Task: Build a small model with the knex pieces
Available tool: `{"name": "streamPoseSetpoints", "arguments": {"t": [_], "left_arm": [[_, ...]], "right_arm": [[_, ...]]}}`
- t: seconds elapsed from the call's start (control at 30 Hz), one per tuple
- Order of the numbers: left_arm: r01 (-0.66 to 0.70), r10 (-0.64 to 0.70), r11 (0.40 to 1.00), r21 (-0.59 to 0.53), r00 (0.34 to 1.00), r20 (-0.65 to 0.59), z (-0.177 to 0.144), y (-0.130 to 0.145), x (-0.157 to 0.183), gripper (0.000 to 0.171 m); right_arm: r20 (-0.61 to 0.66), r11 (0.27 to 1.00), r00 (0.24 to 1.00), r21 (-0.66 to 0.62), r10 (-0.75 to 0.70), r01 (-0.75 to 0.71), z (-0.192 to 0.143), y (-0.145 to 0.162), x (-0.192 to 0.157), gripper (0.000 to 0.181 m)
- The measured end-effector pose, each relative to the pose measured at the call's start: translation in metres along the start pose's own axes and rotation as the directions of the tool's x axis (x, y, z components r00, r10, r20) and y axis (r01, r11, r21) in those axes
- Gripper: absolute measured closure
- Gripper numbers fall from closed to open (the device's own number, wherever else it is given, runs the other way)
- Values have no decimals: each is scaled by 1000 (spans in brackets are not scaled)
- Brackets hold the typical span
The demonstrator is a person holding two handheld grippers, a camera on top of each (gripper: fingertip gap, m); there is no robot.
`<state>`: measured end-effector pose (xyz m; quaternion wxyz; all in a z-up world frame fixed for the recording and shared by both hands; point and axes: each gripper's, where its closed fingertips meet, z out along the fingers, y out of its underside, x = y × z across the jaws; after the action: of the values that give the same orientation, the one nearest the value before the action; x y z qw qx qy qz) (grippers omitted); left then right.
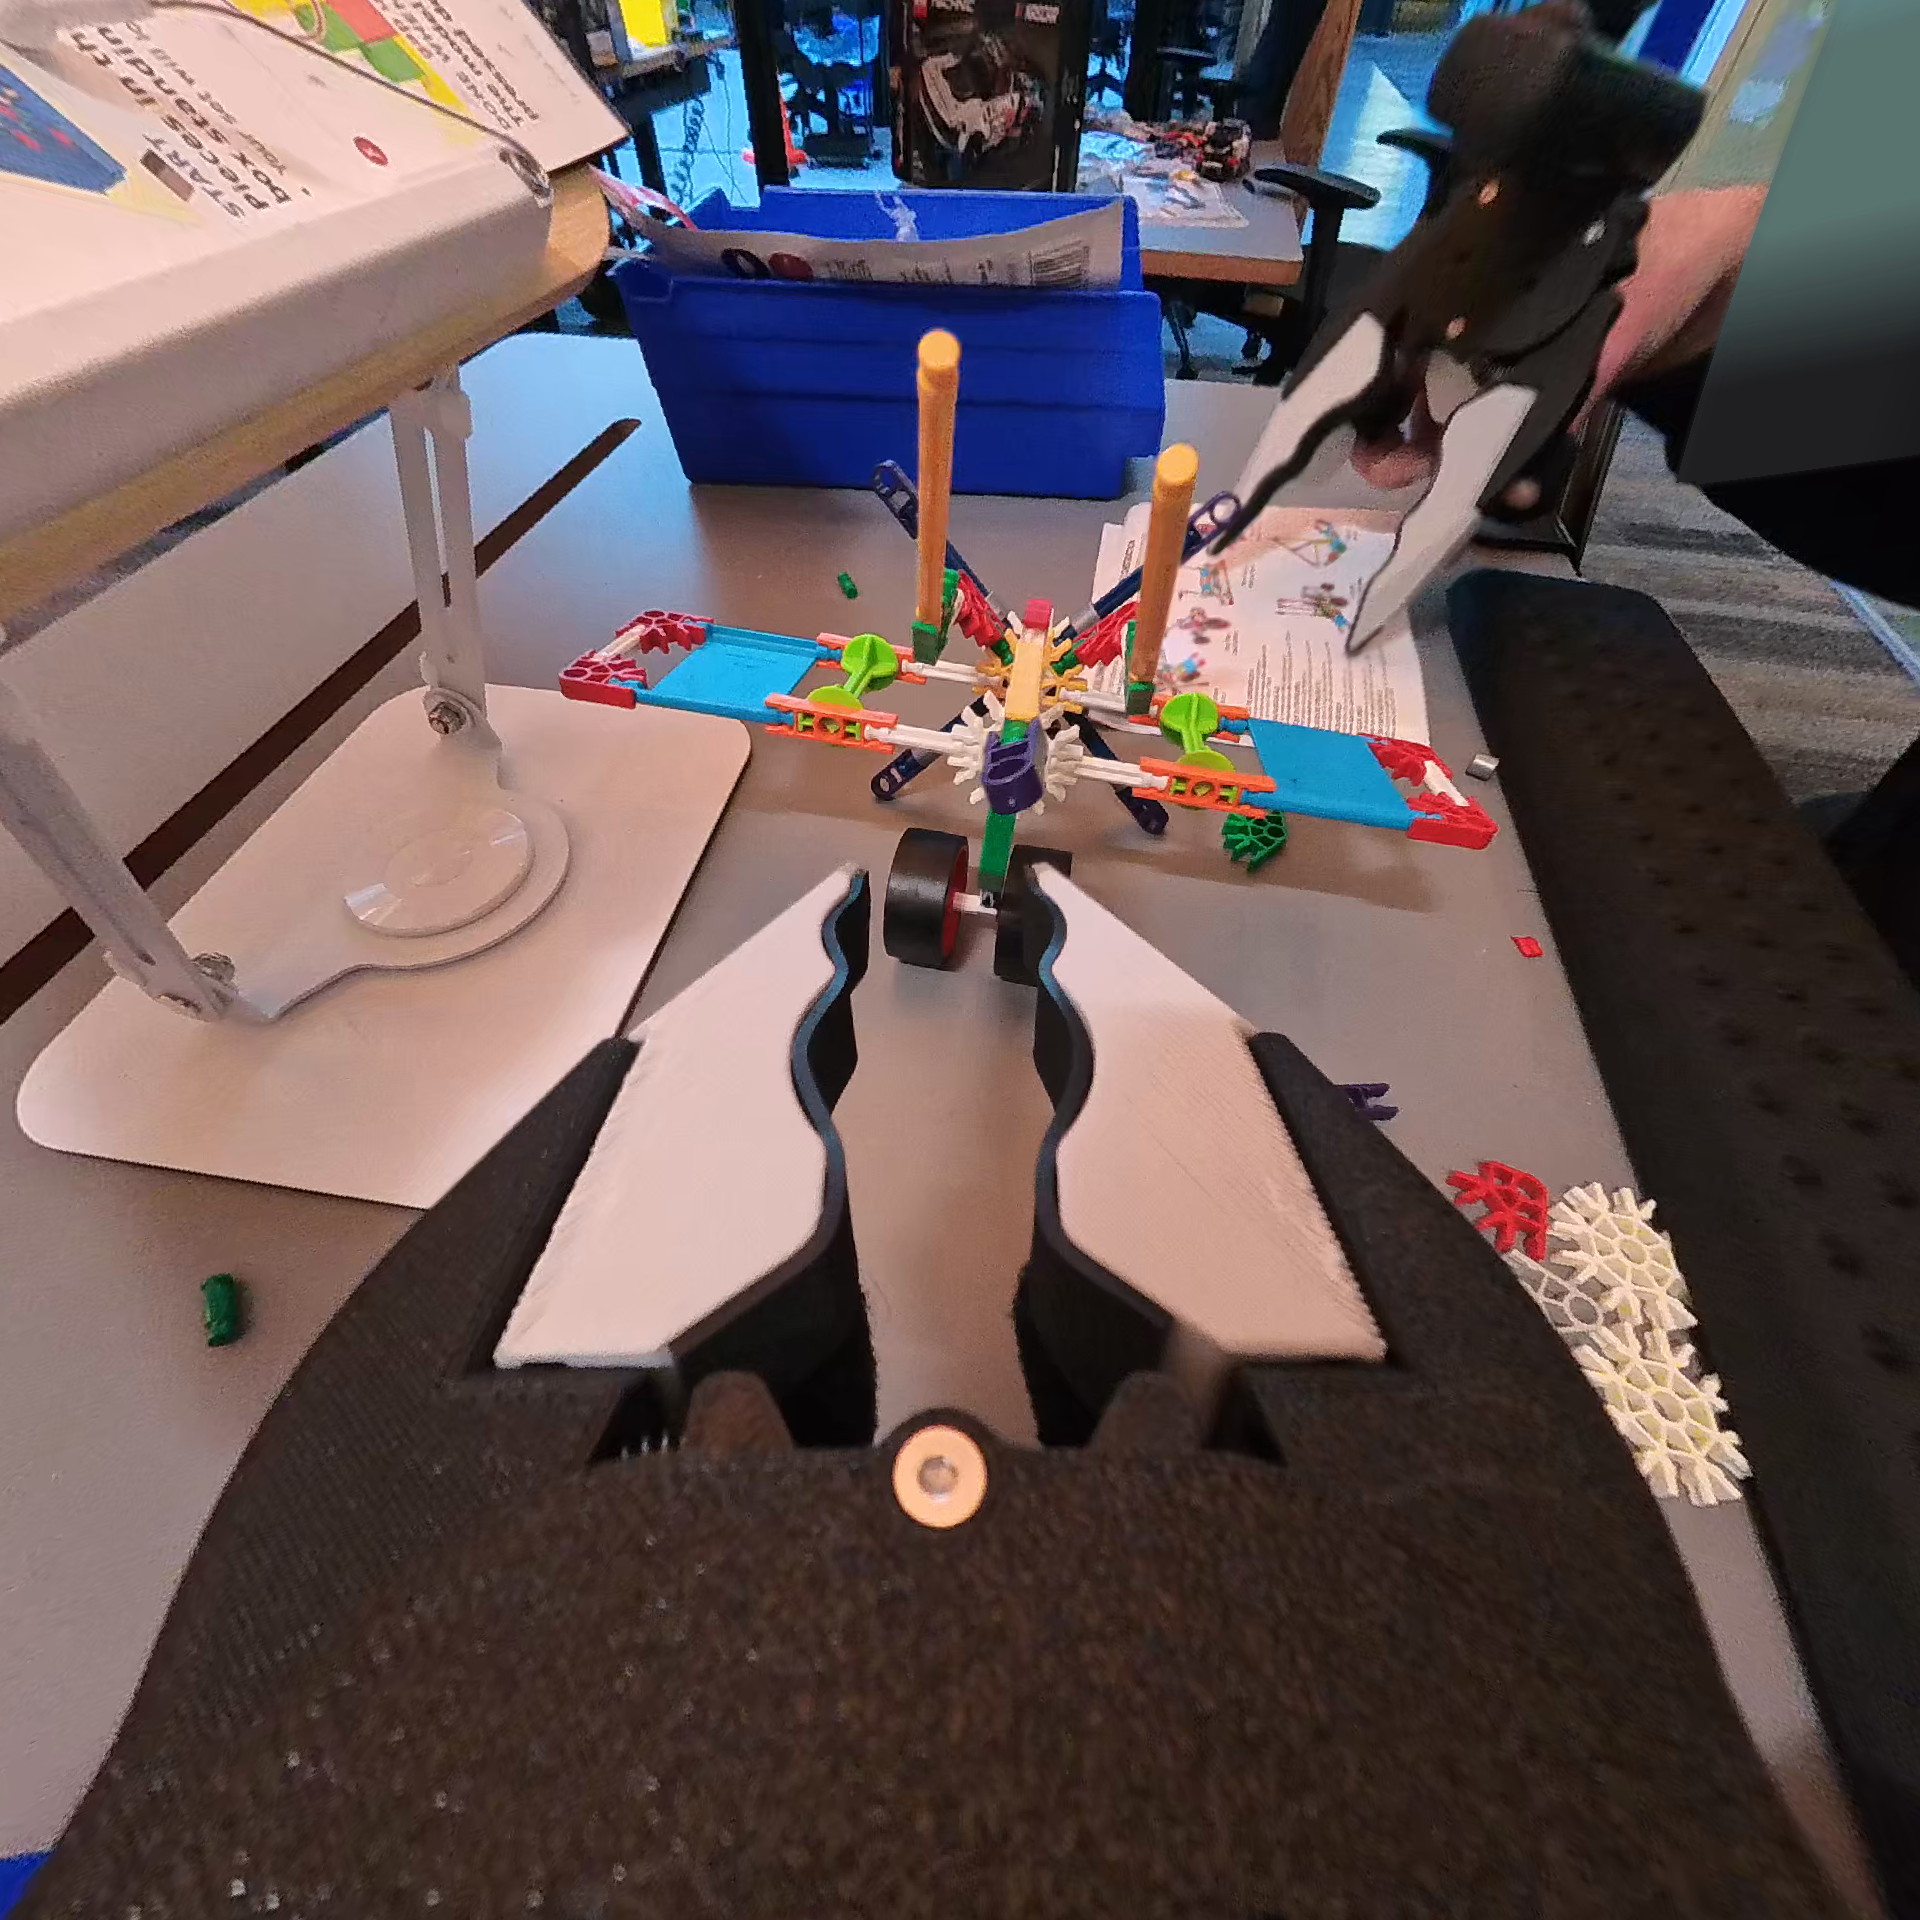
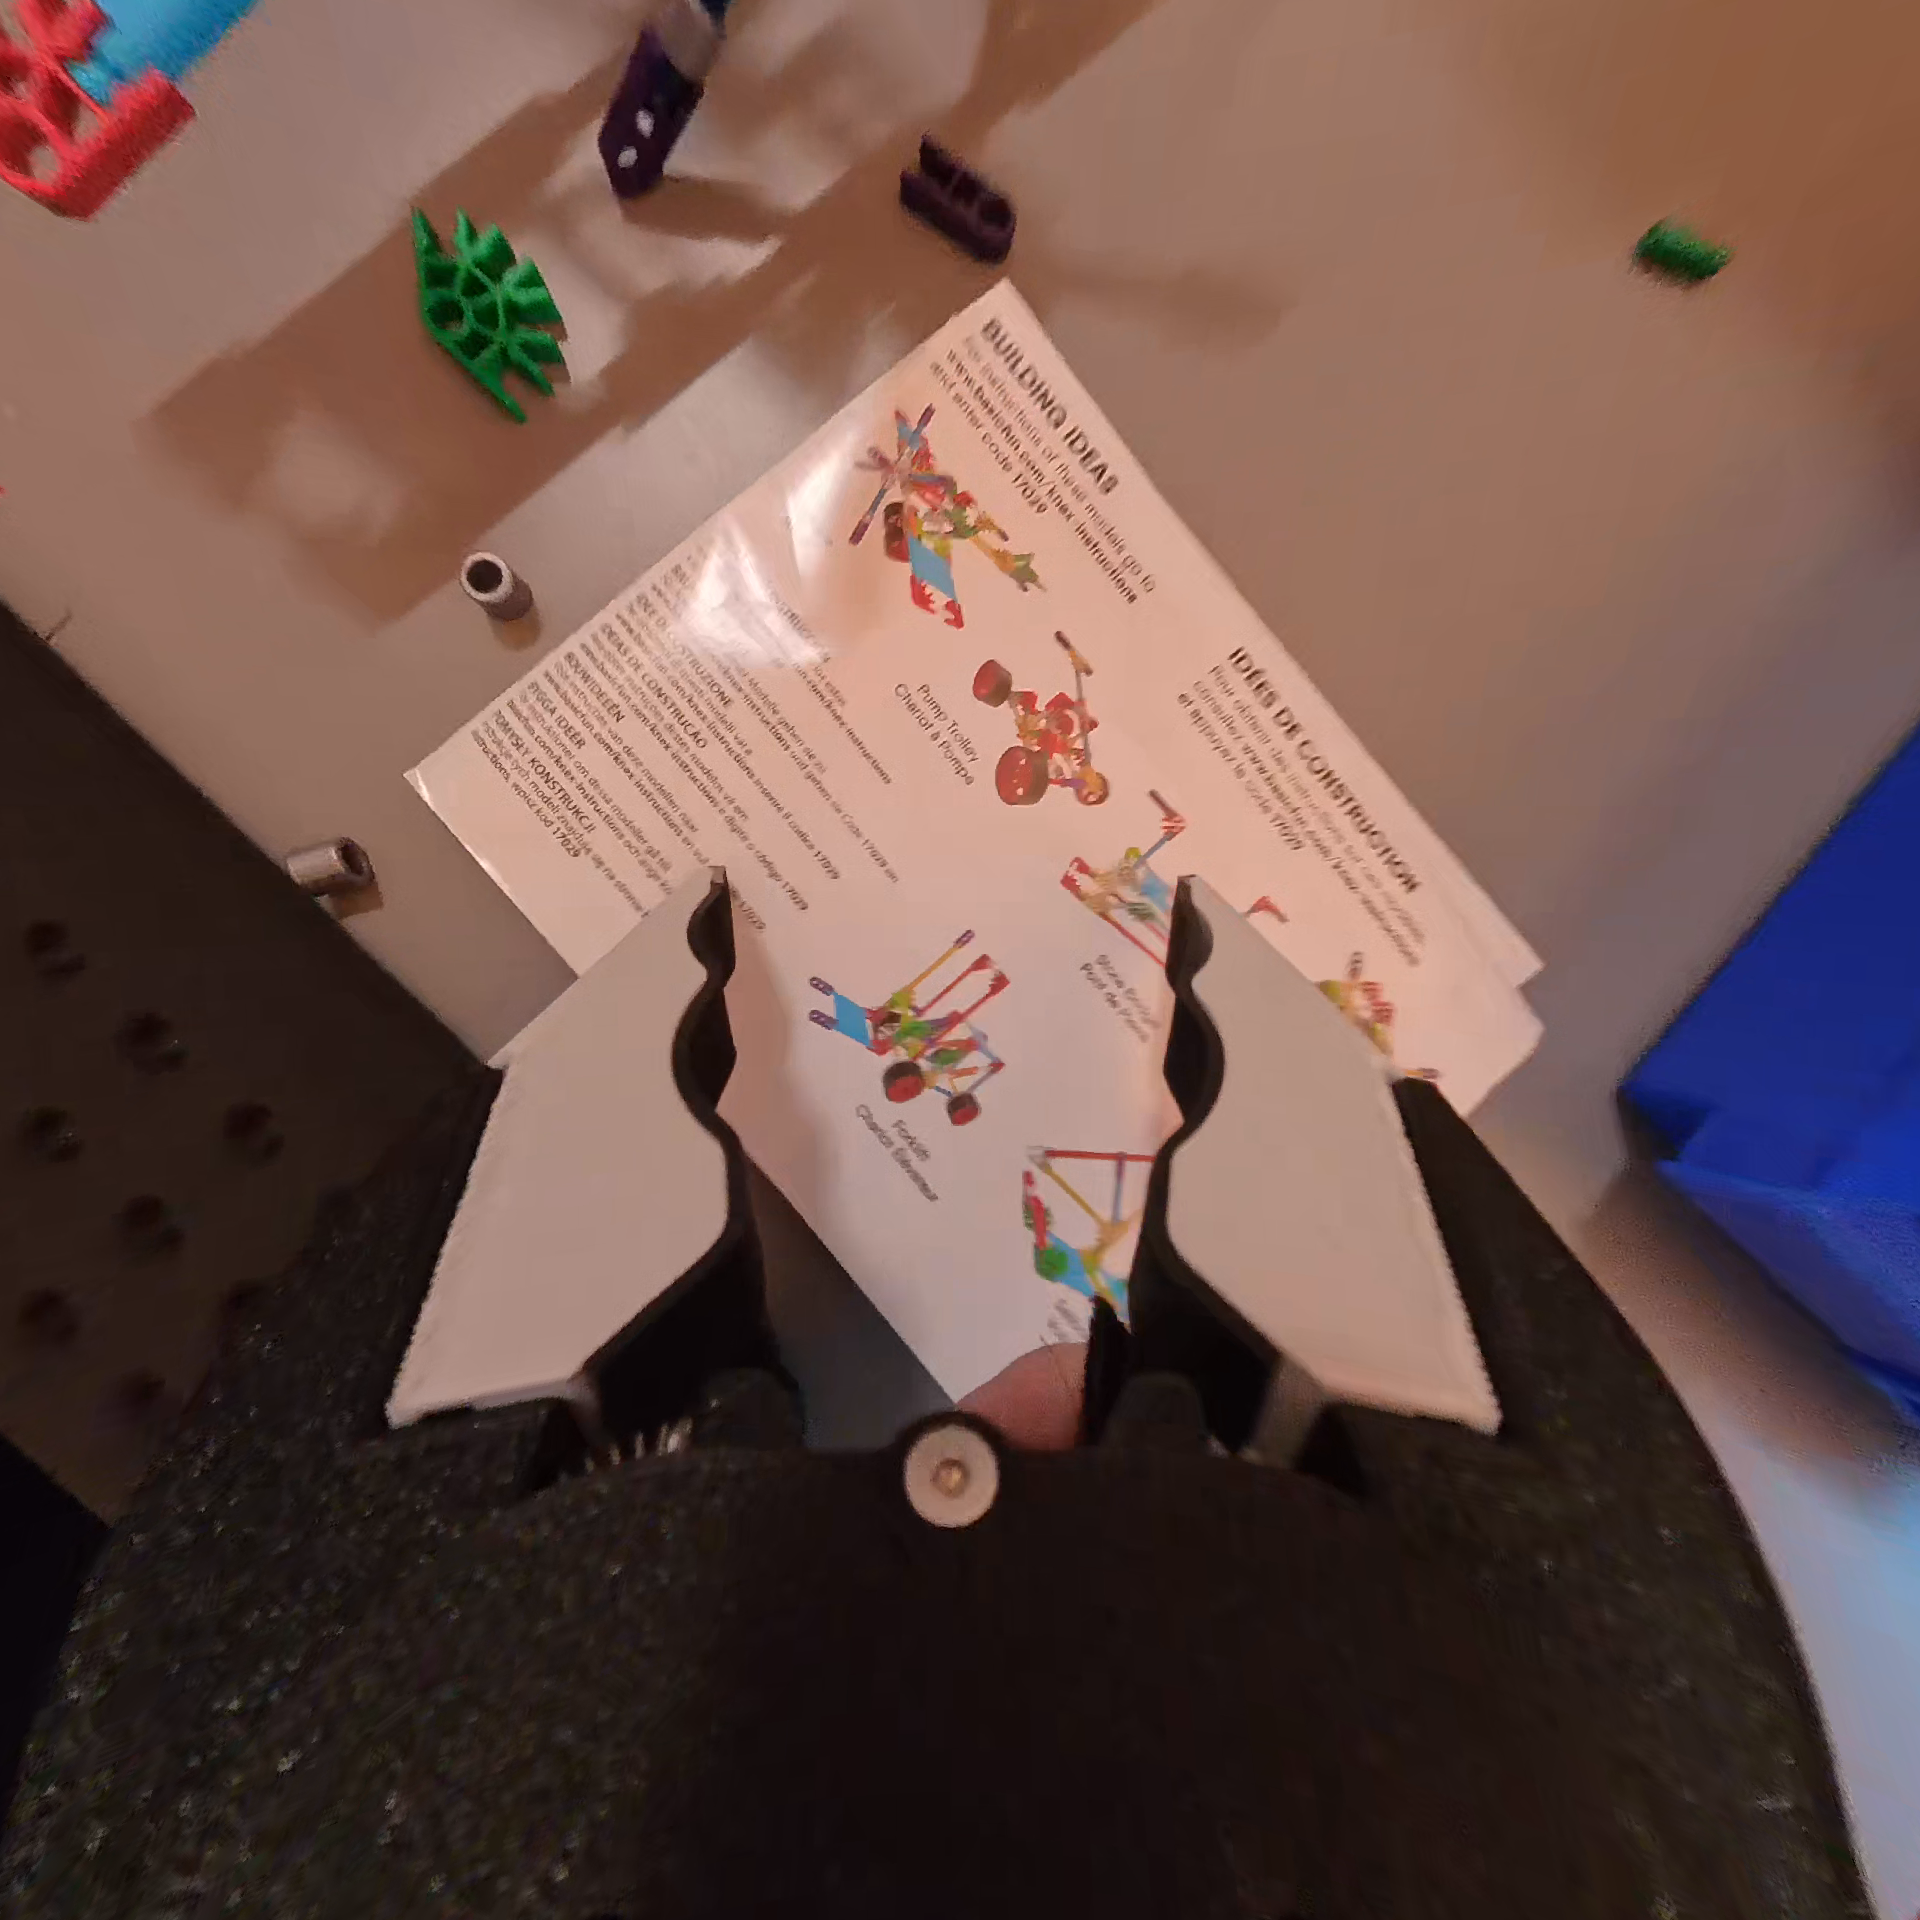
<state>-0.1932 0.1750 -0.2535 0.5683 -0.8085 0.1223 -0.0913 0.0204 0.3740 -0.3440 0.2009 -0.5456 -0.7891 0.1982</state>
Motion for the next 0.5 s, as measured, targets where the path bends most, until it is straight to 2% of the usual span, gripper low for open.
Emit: {"name": "streamPoseSetpoints", "arguments": {"t": [0.13, 0.27, 0.37, 0.47, 0.5], "left_arm": [[6, -6, 1000, -17, 1000, 9, 3, 4, -2, 143], [11, -11, 1000, -17, 1000, 23, 4, 4, -5, 143], [10, -10, 1000, -26, 999, 34, 4, 6, -7, 143], [11, -9, 999, -32, 999, 49, 5, 8, -11, 143], [11, -9, 999, -36, 999, 54, 5, 9, -12, 143]], "right_arm": [[-1, 978, 1000, 206, 3, -3, -33, -39, 18, 99], [-25, 898, 999, 437, -34, 42, -60, -81, 42, 116], [-66, 807, 994, 579, -90, 112, -70, -105, 51, 127], [-6, 735, 996, 674, -91, 71, -67, -120, 52, 137], [4, 717, 996, 695, -90, 62, -65, -122, 53, 146]]}}
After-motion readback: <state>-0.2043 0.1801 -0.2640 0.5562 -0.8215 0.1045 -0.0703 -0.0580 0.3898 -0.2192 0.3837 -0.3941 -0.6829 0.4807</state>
